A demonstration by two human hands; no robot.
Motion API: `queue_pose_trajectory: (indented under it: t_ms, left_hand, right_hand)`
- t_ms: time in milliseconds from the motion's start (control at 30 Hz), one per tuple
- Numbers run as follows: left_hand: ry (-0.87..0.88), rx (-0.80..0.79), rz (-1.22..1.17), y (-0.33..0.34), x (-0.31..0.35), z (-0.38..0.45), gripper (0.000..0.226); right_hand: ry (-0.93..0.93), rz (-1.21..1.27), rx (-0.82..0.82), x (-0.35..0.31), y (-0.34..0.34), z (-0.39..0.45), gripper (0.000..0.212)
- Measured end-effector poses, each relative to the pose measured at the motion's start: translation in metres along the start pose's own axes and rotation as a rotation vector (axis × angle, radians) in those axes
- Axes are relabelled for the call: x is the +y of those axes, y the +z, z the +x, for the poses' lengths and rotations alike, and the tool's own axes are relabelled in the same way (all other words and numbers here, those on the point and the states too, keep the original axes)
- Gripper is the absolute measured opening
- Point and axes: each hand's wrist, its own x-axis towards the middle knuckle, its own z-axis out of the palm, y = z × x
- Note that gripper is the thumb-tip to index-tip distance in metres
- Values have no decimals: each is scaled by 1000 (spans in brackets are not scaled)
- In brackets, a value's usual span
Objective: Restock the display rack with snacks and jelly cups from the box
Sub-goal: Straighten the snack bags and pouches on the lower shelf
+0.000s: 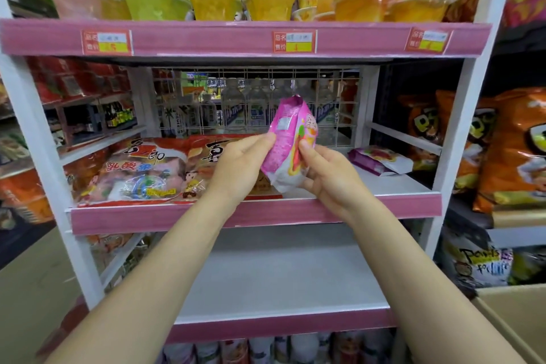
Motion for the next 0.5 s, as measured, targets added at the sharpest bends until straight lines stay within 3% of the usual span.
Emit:
queue_pose_trajectory:
  t_ms: [100,167,267,367,500]
  left_hand:
    - [116,-19,213,-2,1,3,25]
    - [144,-10,295,0,-4,5,25]
    - [229,34,482,0,-18,8,43]
    - [270,-97,757,0,-34,13,66]
    - [197,-197,926,2,-46,13,70]
  right_hand:
    - [-33,-62,73,-4,-15,-1,29]
    - [-48,-148,140,-6,-23,0,33]
    - [-97,-412,278,-8,-30,7,38]
    - [-120,-635,348,-5,-30,18,36]
    - [-156,-757,373,3,-35,25,38]
